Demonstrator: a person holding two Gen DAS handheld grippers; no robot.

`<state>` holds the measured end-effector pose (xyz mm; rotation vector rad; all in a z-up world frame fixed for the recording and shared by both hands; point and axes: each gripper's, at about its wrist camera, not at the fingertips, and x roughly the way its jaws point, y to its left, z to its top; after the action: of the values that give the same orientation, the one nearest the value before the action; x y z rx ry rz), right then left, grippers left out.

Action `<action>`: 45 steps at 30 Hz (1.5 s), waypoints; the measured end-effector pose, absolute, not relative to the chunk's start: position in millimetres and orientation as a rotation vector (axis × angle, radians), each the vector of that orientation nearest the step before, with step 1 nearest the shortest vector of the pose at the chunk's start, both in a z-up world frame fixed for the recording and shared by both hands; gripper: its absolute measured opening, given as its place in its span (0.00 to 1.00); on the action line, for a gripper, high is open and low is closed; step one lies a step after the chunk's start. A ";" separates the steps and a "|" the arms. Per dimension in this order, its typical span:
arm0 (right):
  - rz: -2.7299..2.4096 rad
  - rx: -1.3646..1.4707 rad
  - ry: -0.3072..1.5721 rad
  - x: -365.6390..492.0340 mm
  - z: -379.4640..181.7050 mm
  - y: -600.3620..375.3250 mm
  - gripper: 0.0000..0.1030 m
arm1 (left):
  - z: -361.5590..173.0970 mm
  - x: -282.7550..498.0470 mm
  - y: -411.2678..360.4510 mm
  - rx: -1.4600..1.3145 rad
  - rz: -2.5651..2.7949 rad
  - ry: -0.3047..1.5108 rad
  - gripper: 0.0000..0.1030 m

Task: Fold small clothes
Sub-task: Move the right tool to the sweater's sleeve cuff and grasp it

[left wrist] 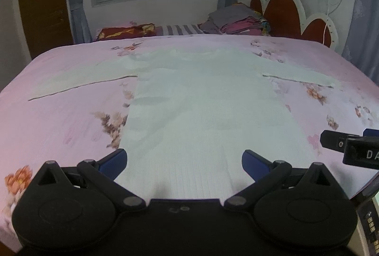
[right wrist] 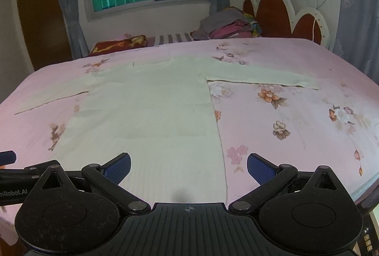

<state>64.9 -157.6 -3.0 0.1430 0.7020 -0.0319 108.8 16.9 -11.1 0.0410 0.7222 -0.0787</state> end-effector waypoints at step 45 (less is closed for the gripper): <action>-0.439 0.503 0.671 328.8 -96.5 -480.1 0.57 | -46.7 378.1 -91.5 0.026 -0.070 0.785 1.00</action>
<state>328.8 -480.1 -96.5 0.5025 0.6708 -0.4393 378.1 -91.5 -46.7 0.0262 0.7851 -0.0698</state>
